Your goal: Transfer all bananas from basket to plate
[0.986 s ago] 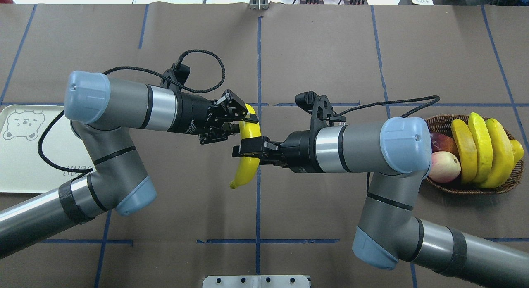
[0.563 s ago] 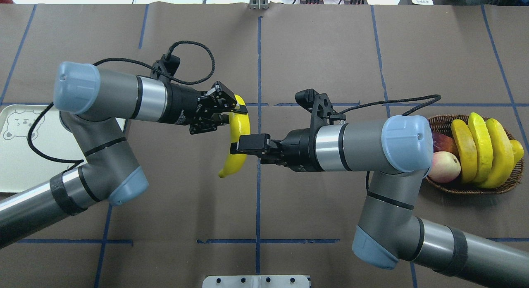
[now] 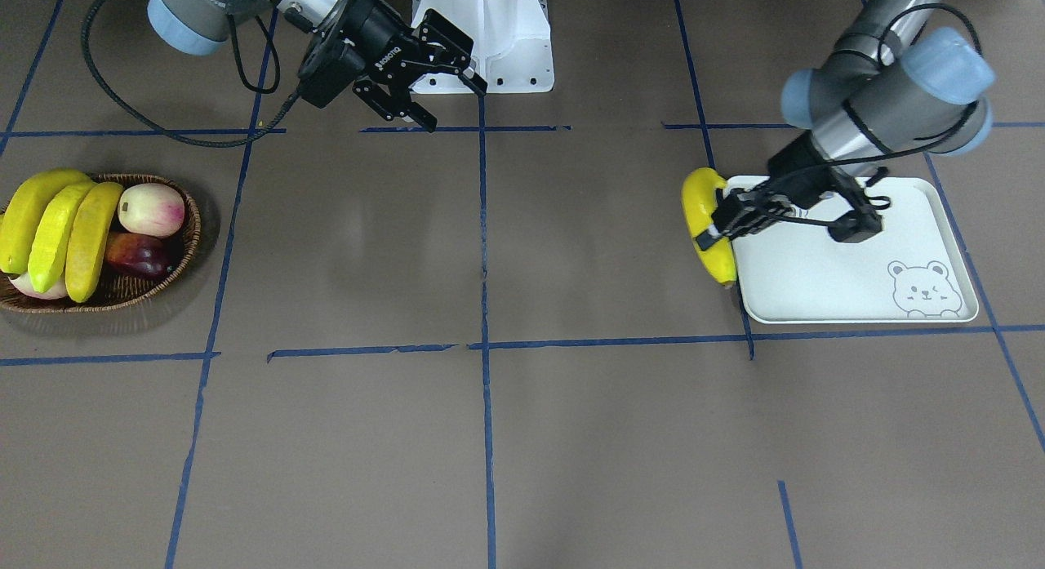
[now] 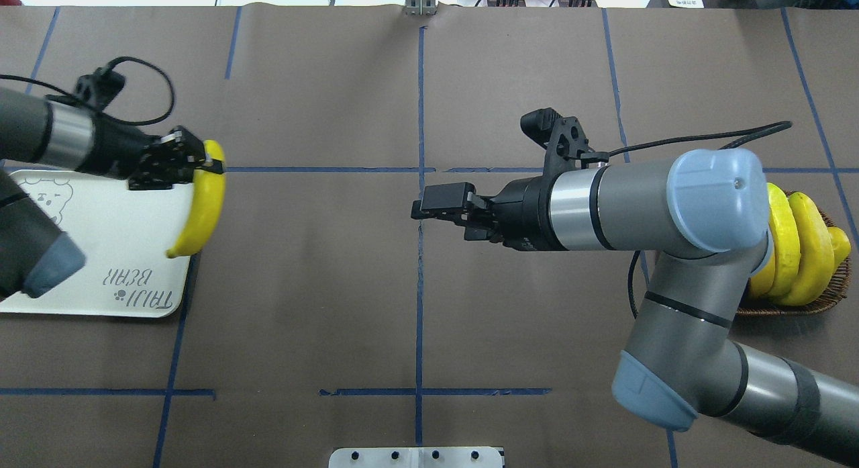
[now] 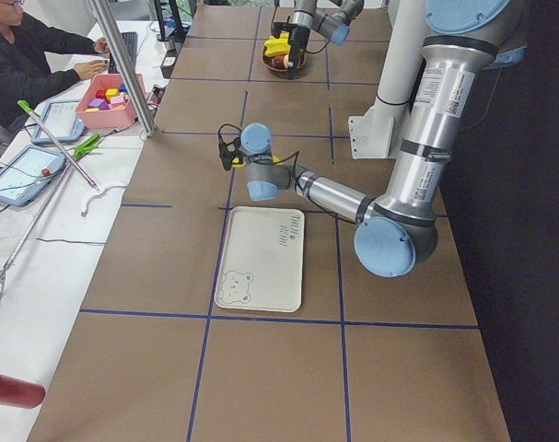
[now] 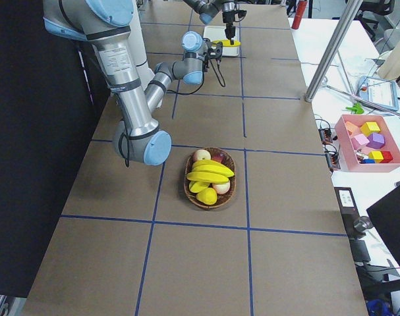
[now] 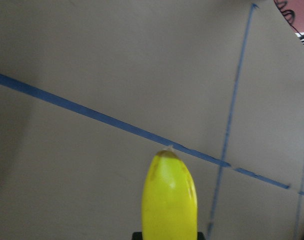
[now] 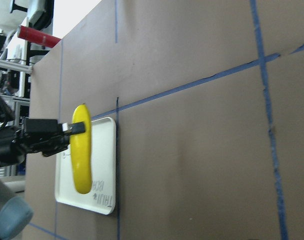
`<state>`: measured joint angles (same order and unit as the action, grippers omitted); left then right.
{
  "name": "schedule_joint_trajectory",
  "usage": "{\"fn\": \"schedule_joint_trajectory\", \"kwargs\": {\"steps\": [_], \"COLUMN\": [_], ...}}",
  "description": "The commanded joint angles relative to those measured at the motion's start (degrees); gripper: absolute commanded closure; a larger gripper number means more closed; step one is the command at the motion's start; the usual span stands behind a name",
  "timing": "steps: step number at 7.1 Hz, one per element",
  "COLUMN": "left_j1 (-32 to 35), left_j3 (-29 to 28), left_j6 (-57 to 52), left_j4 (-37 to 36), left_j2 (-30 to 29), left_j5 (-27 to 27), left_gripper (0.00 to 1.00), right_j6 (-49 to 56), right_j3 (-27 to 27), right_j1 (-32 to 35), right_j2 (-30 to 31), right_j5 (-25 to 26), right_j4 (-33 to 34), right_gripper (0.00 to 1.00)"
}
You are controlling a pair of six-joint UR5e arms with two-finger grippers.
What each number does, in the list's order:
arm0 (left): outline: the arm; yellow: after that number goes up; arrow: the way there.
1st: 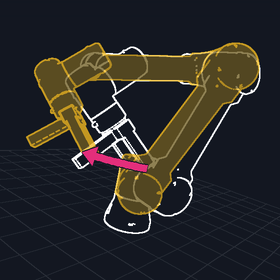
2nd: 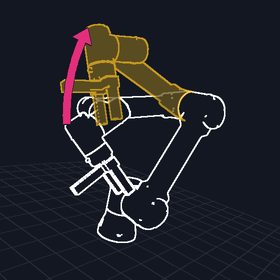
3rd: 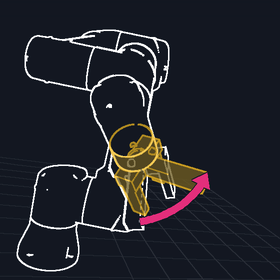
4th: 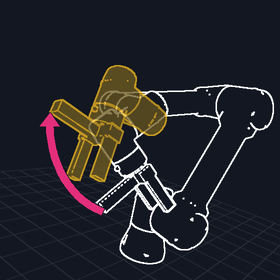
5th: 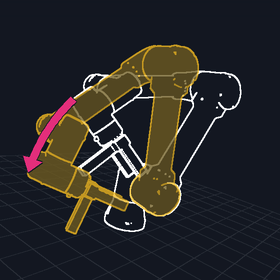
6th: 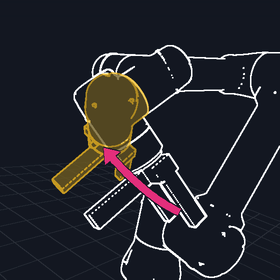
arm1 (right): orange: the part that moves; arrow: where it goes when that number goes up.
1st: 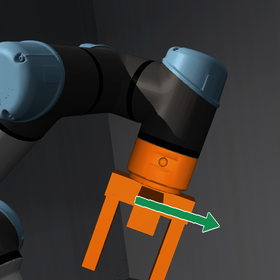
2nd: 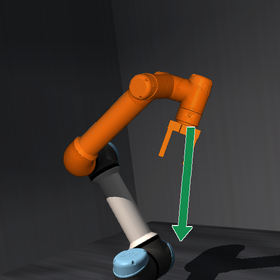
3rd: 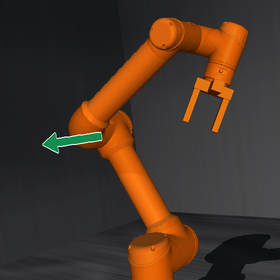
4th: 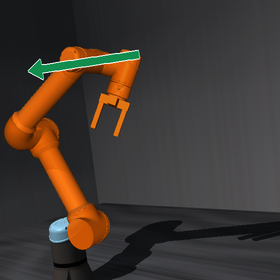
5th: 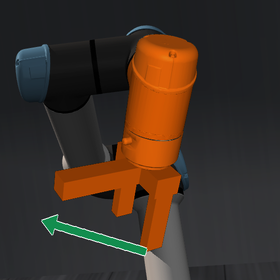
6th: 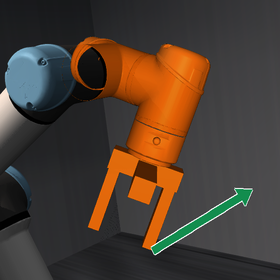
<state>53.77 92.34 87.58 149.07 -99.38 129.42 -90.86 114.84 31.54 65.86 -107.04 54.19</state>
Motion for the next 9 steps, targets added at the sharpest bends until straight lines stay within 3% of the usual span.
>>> {"fn": "schedule_joint_trajectory", "kwargs": {"steps": [1, 4, 6, 7, 8, 9], "left_j1": [6.23, 6.79, 6.61, 6.61, 6.61, 6.61], "left_j3": [-0.23, -0.84, -1.54, -2.41, -3.47, -3.48], "left_j6": [-19.56, -28.16, -28.35, -31.30, -34.12, -34.50], "left_j4": [-5.86, -11.85, -12.22, -12.22, -12.22, -12.22], "left_j2": [10.92, 15.88, 16.49, 16.76, 16.76, 16.33], "left_j5": [0.14, -7.84, -10.40, -11.28, -11.29, -11.20], "left_gripper": [1.00, 1.00, 0.96, 0.36, 0.01, 0.01], "right_j6": [11.06, 32.79, 45.63, 48.21, 53.46, 56.29], "right_j3": [2.67, 6.25, 6.45, 5.93, 4.09, 2.25], "right_j1": [4.22, 8.36, 14.75, 18.52, 22.22, 25.04], "right_j2": [0.41, 0.76, 3.38, 5.49, 6.29, 6.91], "right_j5": [0.42, -0.72, -4.99, -8.16, -12.02, -14.67], "right_j4": [16.92, 36.28, 41.86, 41.79, 41.87, 41.79], "right_gripper": [0.00, 0.00, 0.00, 0.00, 0.00, 0.00]}}
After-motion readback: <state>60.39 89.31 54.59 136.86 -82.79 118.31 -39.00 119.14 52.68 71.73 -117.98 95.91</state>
